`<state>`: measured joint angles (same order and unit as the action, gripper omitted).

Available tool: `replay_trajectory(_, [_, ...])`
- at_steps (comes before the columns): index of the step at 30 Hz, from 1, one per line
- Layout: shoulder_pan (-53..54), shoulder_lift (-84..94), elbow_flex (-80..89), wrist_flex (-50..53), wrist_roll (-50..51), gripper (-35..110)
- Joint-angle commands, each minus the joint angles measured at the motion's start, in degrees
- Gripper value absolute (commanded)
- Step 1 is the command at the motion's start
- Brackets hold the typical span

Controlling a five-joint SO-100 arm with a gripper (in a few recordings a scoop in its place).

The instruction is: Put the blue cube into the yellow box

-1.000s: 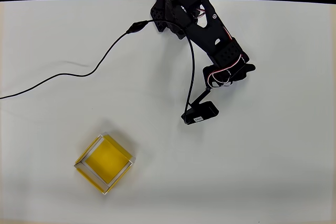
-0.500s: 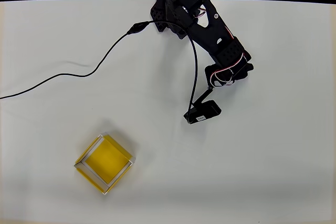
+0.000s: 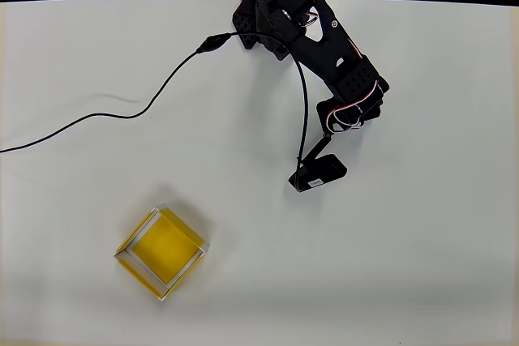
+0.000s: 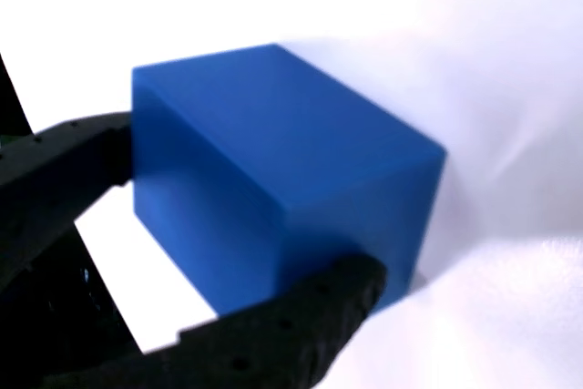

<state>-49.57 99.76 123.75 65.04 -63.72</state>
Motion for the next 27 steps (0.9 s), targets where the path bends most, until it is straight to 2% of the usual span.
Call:
replay_trajectory(1, [-0.97, 2.37, -0.53, 1.41, -1.67, 33])
replay_trajectory(11, [0.62, 3.08, -1.05, 1.58, -5.19, 29])
replay_trajectory(27, [7.65, 7.91, -11.43, 6.06, -14.33, 27])
